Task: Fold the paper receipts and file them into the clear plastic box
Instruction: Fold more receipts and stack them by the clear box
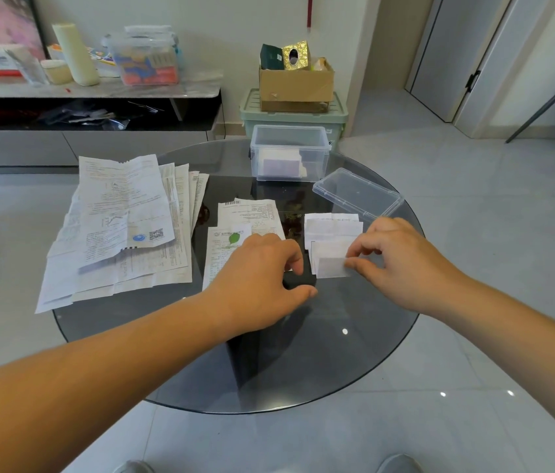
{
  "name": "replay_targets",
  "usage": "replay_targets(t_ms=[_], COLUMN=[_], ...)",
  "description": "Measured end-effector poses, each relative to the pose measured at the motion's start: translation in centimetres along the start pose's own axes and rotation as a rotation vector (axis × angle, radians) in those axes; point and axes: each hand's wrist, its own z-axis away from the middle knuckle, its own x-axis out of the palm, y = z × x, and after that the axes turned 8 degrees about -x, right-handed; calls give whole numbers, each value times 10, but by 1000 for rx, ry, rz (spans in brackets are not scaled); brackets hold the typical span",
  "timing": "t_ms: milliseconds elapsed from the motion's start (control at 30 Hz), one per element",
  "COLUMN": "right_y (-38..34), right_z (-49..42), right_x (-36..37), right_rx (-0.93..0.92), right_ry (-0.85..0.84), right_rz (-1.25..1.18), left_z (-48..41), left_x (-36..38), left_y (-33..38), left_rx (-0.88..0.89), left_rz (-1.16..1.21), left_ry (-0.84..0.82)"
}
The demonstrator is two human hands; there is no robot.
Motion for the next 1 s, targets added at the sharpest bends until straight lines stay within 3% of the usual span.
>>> replay_targets(t_ms=[333, 733, 1000], right_y=[1, -9, -26], right_z=[-1, 3, 2], right_x=[-3, -11, -10], right_rx=[36, 35, -71], right_ry=[-118, -62, 4], right_rz=[44, -18, -7], left_z=[0, 1, 14], left_x=[0, -5, -27], left_y=[-4, -8, -31], left_rx=[2, 3, -37], left_rz=[-10, 10, -34], left_ry=[-4, 17, 59])
